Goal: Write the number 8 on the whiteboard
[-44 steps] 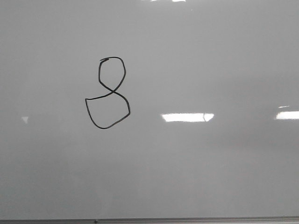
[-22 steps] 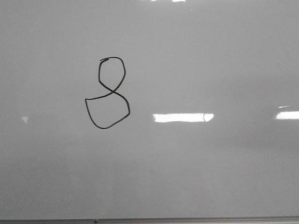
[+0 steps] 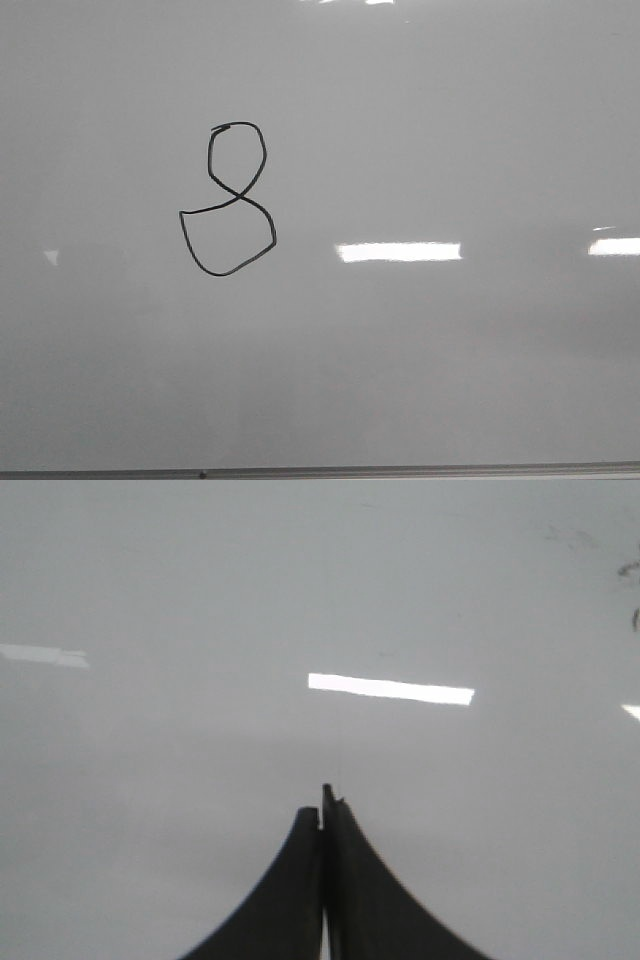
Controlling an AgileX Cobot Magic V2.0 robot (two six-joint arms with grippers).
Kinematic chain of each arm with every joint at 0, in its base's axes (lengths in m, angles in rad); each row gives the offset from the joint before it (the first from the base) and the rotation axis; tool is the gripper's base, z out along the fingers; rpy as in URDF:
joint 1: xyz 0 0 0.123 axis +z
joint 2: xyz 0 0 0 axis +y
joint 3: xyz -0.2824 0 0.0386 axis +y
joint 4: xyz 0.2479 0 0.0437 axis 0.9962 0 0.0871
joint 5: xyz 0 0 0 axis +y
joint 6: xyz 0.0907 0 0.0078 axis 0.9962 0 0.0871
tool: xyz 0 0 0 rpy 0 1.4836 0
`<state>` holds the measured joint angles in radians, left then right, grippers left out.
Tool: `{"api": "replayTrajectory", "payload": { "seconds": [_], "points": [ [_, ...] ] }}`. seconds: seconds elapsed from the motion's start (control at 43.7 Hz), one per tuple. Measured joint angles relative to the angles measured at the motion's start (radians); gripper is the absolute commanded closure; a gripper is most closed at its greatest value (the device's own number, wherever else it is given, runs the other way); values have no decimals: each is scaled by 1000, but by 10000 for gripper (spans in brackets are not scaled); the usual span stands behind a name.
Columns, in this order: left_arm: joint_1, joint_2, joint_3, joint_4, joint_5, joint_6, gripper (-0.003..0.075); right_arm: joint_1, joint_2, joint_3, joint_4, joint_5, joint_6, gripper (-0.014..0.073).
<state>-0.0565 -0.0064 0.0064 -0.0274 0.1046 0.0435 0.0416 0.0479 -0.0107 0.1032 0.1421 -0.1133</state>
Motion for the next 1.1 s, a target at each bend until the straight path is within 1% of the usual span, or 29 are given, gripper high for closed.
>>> {"api": "replayTrajectory", "payload": {
  "seconds": [0.091,0.206,1.098],
  "points": [
    [0,0,0,0,0,0,741,-13,-36,34,-6,0,26,662],
    [0,0,0,0,0,0,741,-14,-56,37,-10,16,35,662],
    [0,0,0,0,-2,0,741,-14,-58,37,-10,26,38,662]
  ]
}}
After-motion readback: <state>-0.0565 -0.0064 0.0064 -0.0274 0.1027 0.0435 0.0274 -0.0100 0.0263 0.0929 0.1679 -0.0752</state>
